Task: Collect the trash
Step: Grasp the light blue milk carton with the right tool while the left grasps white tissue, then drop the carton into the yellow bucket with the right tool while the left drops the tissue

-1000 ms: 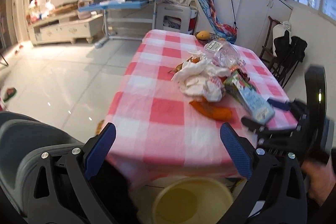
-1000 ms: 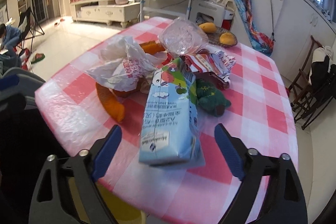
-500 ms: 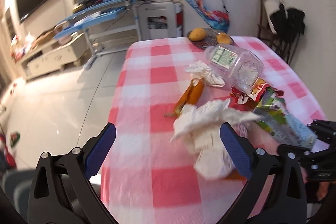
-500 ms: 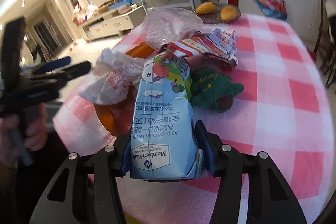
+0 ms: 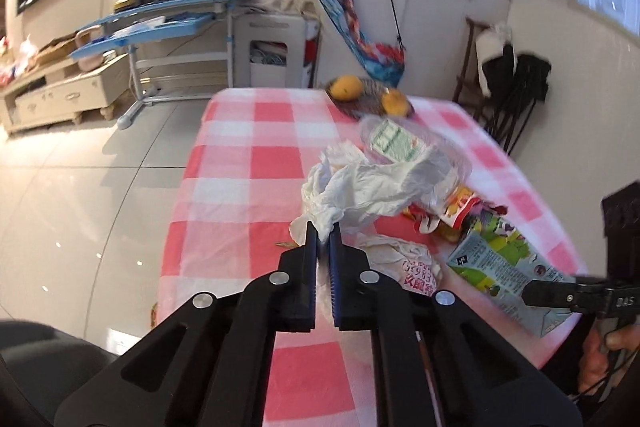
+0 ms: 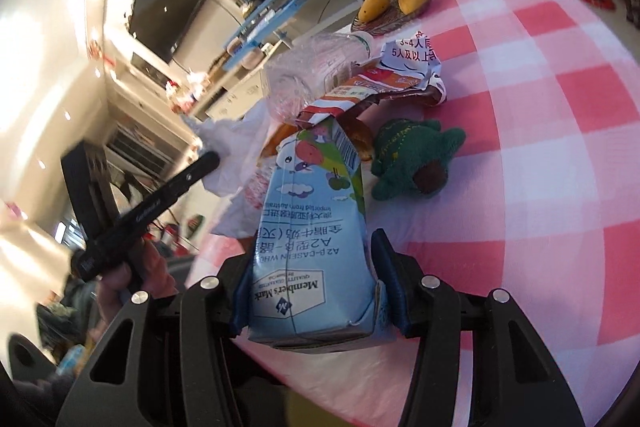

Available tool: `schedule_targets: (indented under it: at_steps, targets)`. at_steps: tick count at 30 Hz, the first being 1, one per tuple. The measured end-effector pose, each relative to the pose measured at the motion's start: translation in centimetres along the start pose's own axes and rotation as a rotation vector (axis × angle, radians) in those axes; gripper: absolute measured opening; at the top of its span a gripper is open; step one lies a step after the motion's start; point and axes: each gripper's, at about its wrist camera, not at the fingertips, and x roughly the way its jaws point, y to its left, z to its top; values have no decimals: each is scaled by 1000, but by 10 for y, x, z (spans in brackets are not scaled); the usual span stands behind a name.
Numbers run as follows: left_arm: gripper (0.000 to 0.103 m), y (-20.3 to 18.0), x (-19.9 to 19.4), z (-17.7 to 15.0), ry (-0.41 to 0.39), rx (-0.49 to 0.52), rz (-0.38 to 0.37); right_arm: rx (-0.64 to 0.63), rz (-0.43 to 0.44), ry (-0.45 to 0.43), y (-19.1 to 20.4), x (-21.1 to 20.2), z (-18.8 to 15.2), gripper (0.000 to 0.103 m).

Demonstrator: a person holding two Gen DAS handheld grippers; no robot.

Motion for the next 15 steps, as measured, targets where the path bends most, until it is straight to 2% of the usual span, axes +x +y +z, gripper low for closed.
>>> schedule_targets:
  at_steps: [4, 9, 15]
  targets:
    - [6, 13, -29, -6, -38, -72, -23, 41, 71, -20, 1, -7, 1, 52]
    - [6, 18, -62, -29, -45, -119, -40, 10, 140, -6, 25, -21, -19, 52]
    - [6, 8, -86, -63, -9, -141, -52, -101, 143, 112, 63, -22, -69, 52]
